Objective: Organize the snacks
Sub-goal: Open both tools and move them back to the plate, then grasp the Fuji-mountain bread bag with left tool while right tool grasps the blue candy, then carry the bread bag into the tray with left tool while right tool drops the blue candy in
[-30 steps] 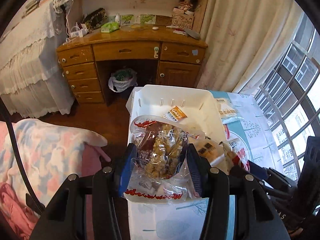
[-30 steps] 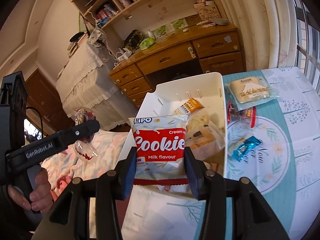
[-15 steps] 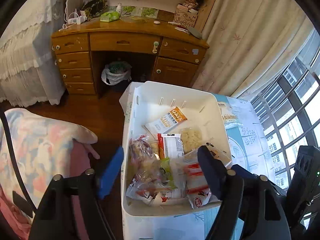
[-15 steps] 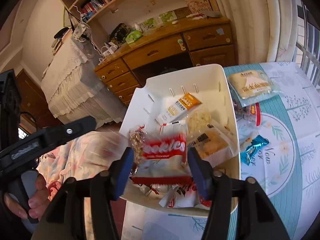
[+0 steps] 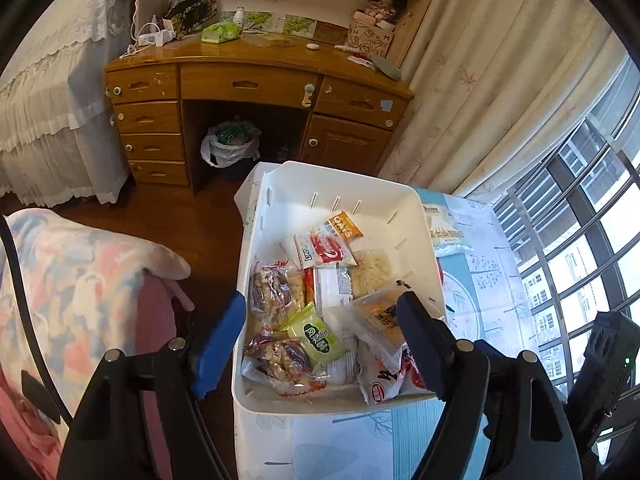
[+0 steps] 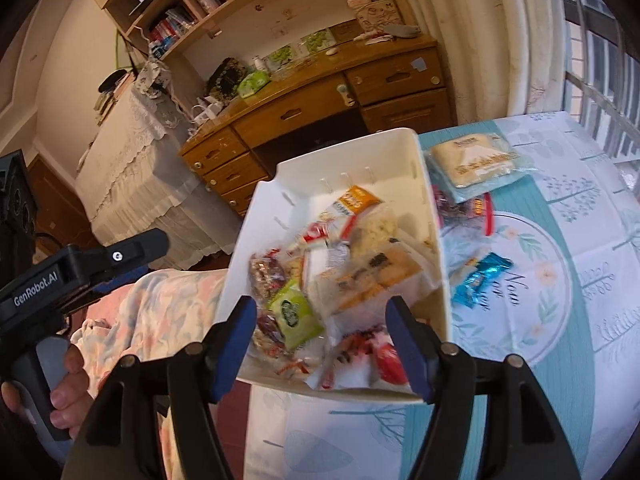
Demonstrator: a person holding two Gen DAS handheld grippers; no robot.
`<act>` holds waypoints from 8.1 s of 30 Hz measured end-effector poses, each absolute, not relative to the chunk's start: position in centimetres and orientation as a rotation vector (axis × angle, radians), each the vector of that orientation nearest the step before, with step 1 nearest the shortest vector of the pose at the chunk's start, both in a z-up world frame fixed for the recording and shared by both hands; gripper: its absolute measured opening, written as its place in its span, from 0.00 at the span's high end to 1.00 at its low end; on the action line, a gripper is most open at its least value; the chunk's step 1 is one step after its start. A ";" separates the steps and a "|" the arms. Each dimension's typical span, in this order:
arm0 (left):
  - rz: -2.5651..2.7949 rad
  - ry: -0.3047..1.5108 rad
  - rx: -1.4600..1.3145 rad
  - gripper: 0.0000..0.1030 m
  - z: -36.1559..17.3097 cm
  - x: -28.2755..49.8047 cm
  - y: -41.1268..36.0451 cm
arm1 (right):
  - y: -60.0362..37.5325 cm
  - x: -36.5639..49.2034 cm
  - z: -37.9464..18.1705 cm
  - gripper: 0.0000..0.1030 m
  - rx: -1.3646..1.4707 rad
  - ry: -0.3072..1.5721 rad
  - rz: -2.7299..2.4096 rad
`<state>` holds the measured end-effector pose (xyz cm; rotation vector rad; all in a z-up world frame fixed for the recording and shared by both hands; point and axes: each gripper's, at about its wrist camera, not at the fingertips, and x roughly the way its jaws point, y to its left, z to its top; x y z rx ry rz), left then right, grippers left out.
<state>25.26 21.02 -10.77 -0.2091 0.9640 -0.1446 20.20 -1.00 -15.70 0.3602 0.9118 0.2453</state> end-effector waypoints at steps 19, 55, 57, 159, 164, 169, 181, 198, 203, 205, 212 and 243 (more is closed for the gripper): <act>-0.202 1.045 -0.148 0.26 -7.0 26.0 12.8 | -6.7 16.0 -15.7 0.35 -0.027 0.855 0.240; -0.499 1.271 0.736 0.10 -14.8 47.6 -14.3 | -9.6 23.0 -24.6 0.35 -0.895 0.603 0.791; -0.547 1.289 0.803 0.07 -16.8 48.0 -15.3 | -9.3 23.5 -25.2 0.35 -0.904 0.602 0.821; -0.296 1.717 0.354 0.34 -29.7 39.4 -19.2 | -28.7 20.5 -23.7 0.64 0.243 1.267 0.177; -0.275 1.765 0.309 0.35 -29.4 35.7 -17.6 | -28.5 19.8 -23.2 0.64 0.251 1.254 0.174; -0.259 1.790 0.279 0.35 -28.6 32.1 -15.7 | -27.8 19.4 -22.3 0.64 0.230 1.237 0.186; -0.271 1.667 0.218 0.35 -21.3 26.4 -11.6 | -25.3 19.2 -20.0 0.63 0.189 1.191 0.207; -0.346 1.402 0.138 0.35 -10.0 27.2 -2.0 | -18.3 17.3 -13.4 0.64 0.244 1.031 0.207; -0.335 1.328 0.116 0.35 -8.4 27.4 2.0 | -15.2 17.4 -12.1 0.64 0.265 0.987 0.217; -0.342 1.286 0.092 0.35 -7.8 27.5 3.8 | -13.9 17.6 -11.9 0.64 0.264 0.973 0.223; -0.366 1.153 0.024 0.35 -6.6 27.7 9.4 | -9.4 18.5 -12.1 0.63 0.298 0.939 0.243; -0.520 0.986 -0.167 0.10 -9.4 31.5 19.6 | 0.5 20.3 -14.9 0.43 0.318 0.912 0.155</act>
